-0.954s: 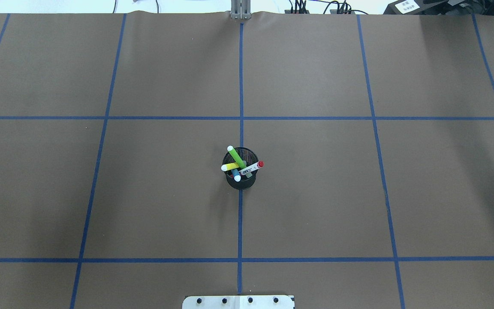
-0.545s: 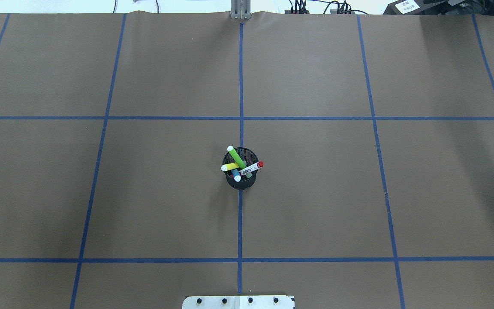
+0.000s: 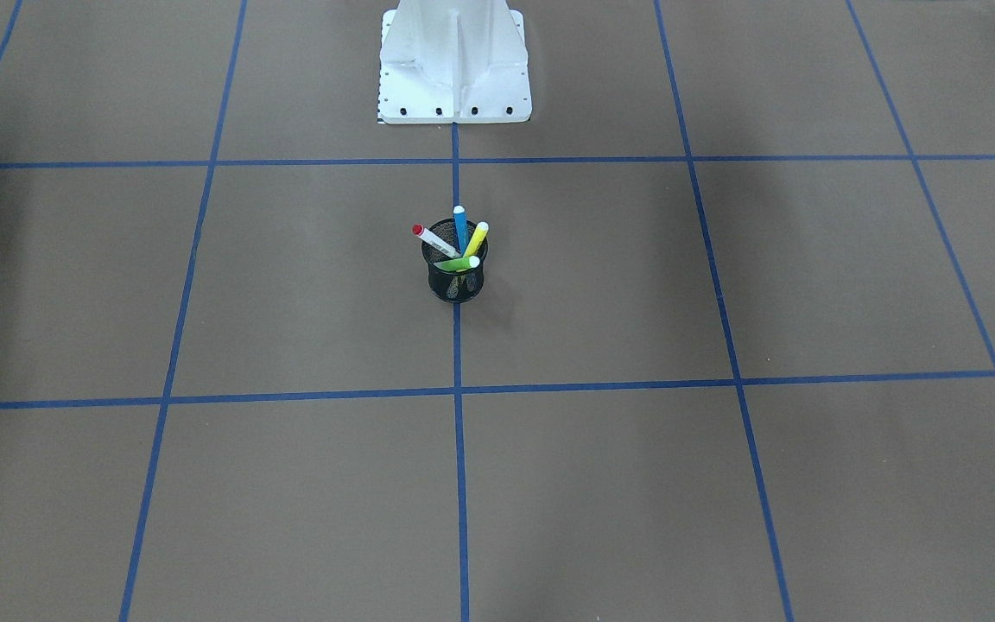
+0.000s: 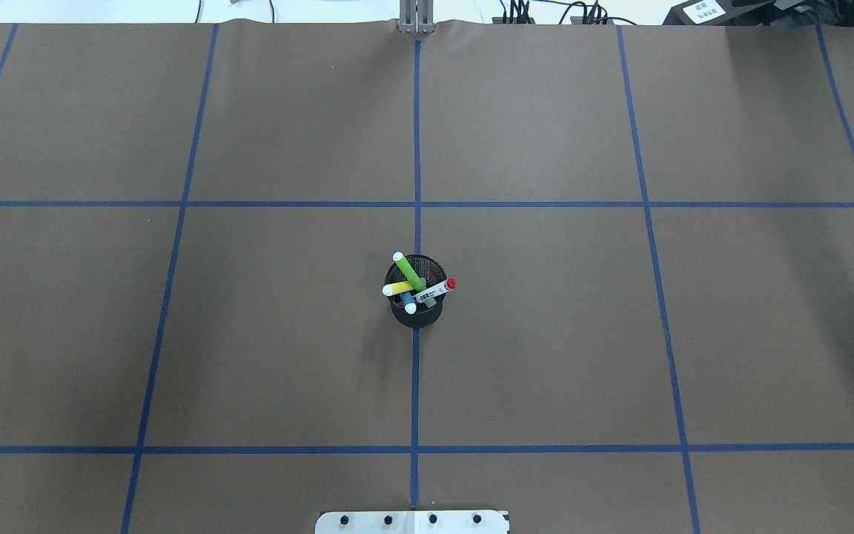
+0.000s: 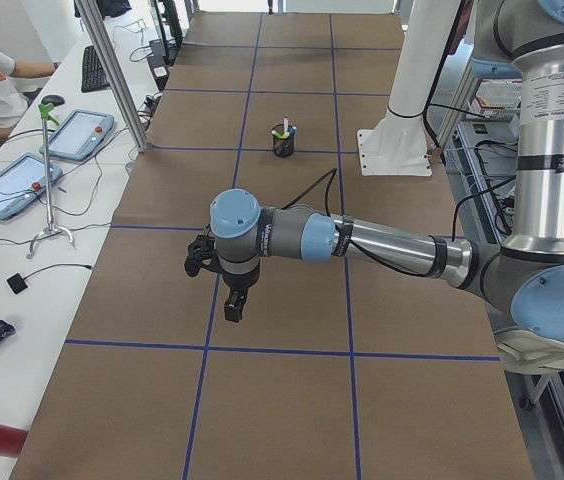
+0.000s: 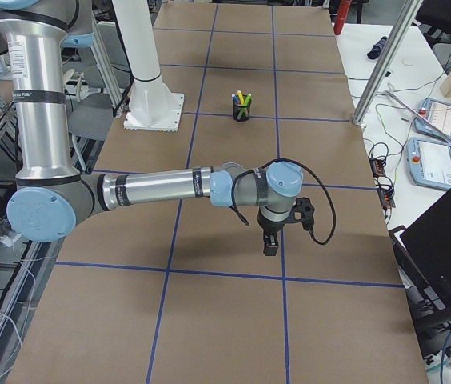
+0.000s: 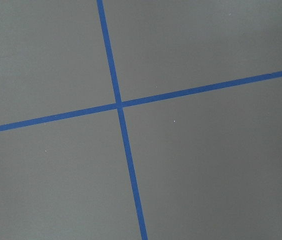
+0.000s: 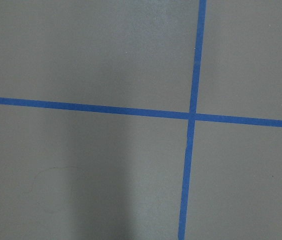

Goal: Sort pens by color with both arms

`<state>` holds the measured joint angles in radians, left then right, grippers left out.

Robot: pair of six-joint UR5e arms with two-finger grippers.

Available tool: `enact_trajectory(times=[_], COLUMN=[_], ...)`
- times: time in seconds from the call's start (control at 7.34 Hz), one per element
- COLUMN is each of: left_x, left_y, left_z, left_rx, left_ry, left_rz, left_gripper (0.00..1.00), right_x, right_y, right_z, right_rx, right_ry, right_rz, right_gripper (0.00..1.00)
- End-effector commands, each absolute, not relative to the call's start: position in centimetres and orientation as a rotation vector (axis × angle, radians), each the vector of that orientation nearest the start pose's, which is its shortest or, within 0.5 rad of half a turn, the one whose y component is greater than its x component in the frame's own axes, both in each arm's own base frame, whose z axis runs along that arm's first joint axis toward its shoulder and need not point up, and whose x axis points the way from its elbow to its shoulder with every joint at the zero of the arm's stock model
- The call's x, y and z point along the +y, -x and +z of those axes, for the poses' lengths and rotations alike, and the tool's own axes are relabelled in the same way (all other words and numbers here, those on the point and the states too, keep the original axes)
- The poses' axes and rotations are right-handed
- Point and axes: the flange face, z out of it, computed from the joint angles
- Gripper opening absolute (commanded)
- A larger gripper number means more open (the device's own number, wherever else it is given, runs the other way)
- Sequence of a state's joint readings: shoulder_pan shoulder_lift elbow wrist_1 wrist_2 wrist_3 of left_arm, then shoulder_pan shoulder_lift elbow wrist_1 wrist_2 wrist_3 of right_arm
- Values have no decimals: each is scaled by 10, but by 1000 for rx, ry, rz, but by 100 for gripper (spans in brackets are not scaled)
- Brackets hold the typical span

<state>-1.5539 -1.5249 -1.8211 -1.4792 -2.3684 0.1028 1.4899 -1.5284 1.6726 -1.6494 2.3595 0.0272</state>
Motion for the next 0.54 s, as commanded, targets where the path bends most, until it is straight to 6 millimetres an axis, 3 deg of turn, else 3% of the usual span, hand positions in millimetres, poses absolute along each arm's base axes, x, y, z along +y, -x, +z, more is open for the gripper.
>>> enact_trajectory(times=[0.0,0.41], left_x=[-472,-471], left_y=[53,54], left_z=[568,568], left_rx=[793,794], left_ry=[-130,-131], left_rz=[155,153], left_gripper=[100,100], right_x=[-514,-515], right_y=[-21,-19], right_z=[594,590], right_rx=[-792,-791], right_ry=[-19,-28], right_rz=[-77,-87], right_gripper=[99,99])
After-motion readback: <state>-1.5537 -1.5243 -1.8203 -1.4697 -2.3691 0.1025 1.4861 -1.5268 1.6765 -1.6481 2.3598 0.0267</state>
